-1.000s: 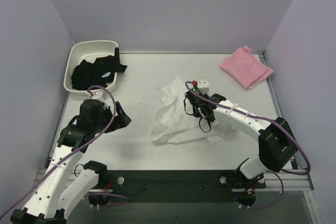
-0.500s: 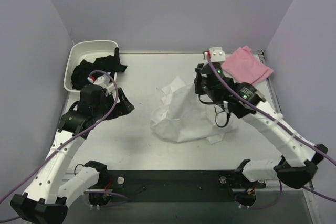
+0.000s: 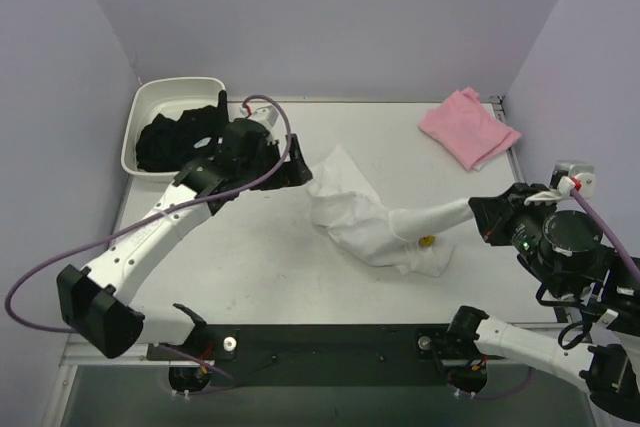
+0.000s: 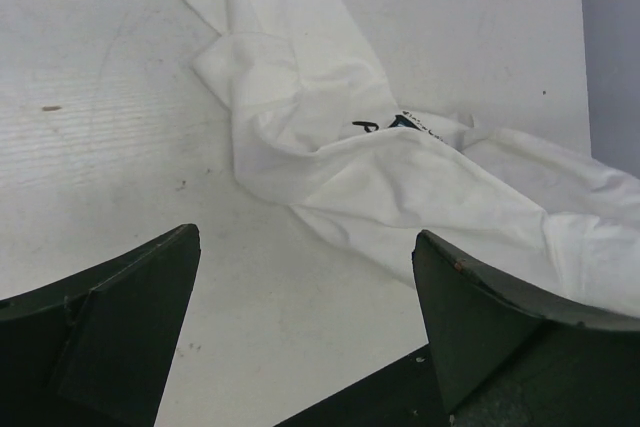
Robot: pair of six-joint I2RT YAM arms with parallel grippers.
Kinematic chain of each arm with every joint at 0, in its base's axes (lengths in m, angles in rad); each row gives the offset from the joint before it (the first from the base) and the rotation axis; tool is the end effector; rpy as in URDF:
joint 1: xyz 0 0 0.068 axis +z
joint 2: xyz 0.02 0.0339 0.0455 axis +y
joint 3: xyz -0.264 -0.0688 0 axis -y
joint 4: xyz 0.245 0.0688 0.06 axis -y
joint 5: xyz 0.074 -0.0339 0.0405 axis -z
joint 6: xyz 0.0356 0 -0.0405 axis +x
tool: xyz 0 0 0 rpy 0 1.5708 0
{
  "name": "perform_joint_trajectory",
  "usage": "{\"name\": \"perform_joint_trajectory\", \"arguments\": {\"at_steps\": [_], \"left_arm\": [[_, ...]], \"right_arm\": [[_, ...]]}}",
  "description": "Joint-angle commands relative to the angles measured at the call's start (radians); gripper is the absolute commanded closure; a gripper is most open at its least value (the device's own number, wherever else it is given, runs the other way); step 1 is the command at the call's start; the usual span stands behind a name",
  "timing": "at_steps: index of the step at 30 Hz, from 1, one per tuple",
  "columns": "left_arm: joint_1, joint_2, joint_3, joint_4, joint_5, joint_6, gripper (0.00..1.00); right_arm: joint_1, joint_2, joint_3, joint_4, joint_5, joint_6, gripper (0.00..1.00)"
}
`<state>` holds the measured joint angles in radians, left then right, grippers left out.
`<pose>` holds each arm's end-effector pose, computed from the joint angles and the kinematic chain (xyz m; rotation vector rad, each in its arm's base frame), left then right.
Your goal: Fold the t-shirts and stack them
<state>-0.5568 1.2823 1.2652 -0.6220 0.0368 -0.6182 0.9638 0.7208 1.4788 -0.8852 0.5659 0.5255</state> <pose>0.2360 -0.1485 0.3570 -0.0493 2.2972 -0.6755 0.0508 0.0397 0.4865 0.0540 1.7179 0.6373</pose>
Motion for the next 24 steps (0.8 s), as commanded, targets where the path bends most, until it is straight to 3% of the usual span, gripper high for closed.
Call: {"name": "perform_joint_trajectory", "arguments": {"at_steps": [1,11,24], "left_arm": [[-0.098,0.181,0.089,0.111,-0.067,-0.021,0.03],[-0.210,0.589,0.259,0.147,-0.061,-0.009,0.05],[-0.157,0.798,0.493,0.116,-0.084,0.014,0.05]], "right_arm": [[0.004,-0.030,-0.064,-0.112,0.104,0.090,1.00],[-0.040,-0.106,0.041,-0.216,0.273,0.093,1.00],[-0.145,-0.112,0.031,-0.175,0.209,-0.002,1.00]]}}
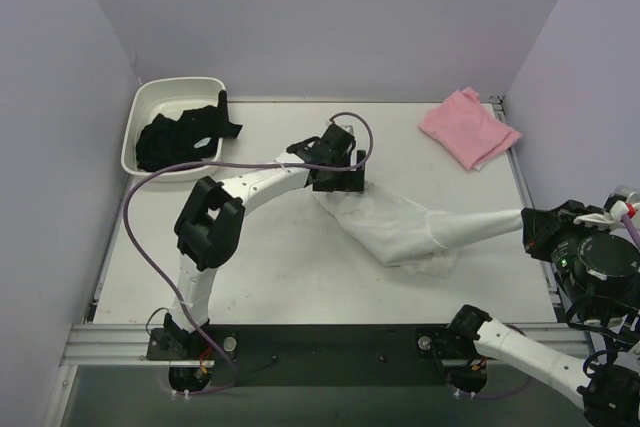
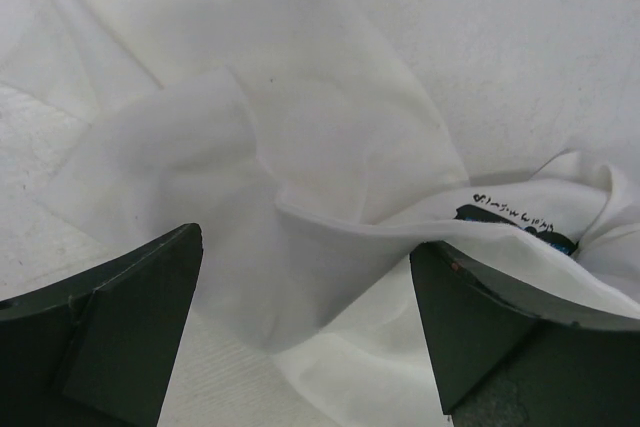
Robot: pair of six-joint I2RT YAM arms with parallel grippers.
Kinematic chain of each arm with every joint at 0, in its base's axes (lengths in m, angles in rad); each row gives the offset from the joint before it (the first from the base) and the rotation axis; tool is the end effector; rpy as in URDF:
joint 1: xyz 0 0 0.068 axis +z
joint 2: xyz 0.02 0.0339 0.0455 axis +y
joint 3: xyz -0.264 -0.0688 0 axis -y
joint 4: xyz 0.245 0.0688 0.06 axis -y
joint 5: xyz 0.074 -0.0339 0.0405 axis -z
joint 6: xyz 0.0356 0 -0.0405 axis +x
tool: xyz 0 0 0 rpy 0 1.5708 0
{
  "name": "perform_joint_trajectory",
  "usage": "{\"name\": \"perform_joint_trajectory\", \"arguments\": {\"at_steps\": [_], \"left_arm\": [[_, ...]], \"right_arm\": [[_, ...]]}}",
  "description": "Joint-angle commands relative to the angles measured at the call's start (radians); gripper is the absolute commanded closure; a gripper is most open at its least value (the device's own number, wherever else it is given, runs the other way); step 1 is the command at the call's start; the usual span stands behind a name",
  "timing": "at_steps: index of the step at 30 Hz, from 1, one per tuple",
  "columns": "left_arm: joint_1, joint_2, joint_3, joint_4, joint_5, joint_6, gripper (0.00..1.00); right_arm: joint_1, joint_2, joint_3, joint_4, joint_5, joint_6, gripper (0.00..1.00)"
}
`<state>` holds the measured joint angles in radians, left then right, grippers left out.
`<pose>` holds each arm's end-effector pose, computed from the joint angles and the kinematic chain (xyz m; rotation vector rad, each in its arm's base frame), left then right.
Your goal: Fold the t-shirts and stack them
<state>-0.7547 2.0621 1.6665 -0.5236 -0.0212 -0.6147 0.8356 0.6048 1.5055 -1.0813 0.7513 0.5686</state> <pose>0.3358 -0.3147 0.2201 0.1708 2.5680 -0.5288 0.0223 -0.0116 0.4749 0.3147 1.6885 0.3875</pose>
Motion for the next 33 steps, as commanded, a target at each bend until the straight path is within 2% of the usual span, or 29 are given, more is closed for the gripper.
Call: {"name": "perform_joint_trajectory", "arguments": {"at_steps": [1,9,14,19,31,33], "left_arm": [[0.048,0.026,0.105,0.016,-0.025,0.010,0.05],[0.074,0.200,0.366,-0.082,-0.080,0.050,0.05],[0.084,0.276,0.446,-0.115,-0.111,0.043,0.05],[0.080,0.343,0.533,-0.144,-0.085,0.044,0.05],[-0.005,0.284,0.437,-0.139,-0.065,0.058,0.06],[-0.011,0.268,0.406,-0.131,-0.065,0.056,0.11]], "right_arm": [[-0.020,0.006,0.012,0.021,0.022,-0.053,1.00],[-0.049,0.001,0.015,0.021,-0.001,-0.082,1.00],[-0.058,0.003,0.019,0.021,-0.004,-0.093,1.00],[-0.061,0.004,0.019,0.023,-0.009,-0.099,1.00],[-0.066,-0.011,-0.065,0.058,-0.003,-0.098,1.00],[-0.064,-0.014,-0.073,0.064,-0.007,-0.092,1.00]]}}
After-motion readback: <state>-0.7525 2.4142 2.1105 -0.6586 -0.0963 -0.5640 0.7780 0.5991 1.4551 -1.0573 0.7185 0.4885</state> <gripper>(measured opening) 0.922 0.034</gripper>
